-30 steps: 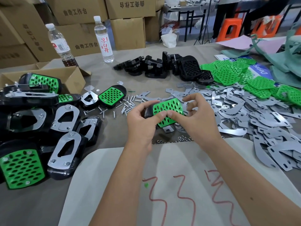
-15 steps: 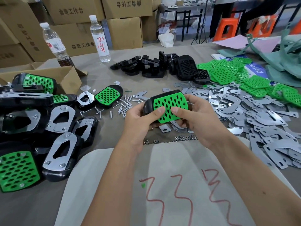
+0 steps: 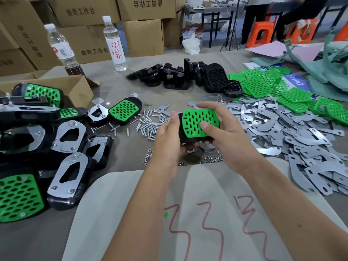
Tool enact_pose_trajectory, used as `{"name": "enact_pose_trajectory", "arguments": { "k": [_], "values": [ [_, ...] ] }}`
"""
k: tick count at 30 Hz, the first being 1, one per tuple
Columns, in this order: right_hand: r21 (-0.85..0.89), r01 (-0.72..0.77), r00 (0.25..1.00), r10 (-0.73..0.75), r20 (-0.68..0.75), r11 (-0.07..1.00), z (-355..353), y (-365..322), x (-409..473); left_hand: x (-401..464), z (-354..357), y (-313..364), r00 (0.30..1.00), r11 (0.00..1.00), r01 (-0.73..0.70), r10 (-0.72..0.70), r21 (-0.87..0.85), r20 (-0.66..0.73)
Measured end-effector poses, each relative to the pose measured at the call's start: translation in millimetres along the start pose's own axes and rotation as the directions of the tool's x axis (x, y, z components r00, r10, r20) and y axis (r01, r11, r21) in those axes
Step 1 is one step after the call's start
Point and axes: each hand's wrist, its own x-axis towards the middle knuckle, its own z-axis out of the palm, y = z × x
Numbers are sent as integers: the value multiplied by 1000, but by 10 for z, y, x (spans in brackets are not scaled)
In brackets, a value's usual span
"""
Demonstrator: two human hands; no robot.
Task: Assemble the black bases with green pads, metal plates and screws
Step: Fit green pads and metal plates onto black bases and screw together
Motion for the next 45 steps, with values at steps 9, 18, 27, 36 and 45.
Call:
{"name": "enact_pose_trajectory", "arguments": {
  "k": [9,18,27,36,45],
  "values": [
    [16,-42,997,41,61,999,-20,-28,-7,49,-97,-10,992,977,-116,104,181,70],
    [122,-174,983,166,74,977,-123,-84,-15,48,-157,-7,983,978,-139,118,153,140],
    [145,-175,983,165,80,974,-133,-122,-13,46,-229,73,970,993,-3,-24,114,241],
    [110,-177,978,187,-87,978,-71,-77,-10,66,-148,-17,1000,999,2,-3,49,31],
    [113,-231,972,234,-21,966,-118,-100,-22,94,-220,-8,997,991,3,-13,137,77]
  ]
}}
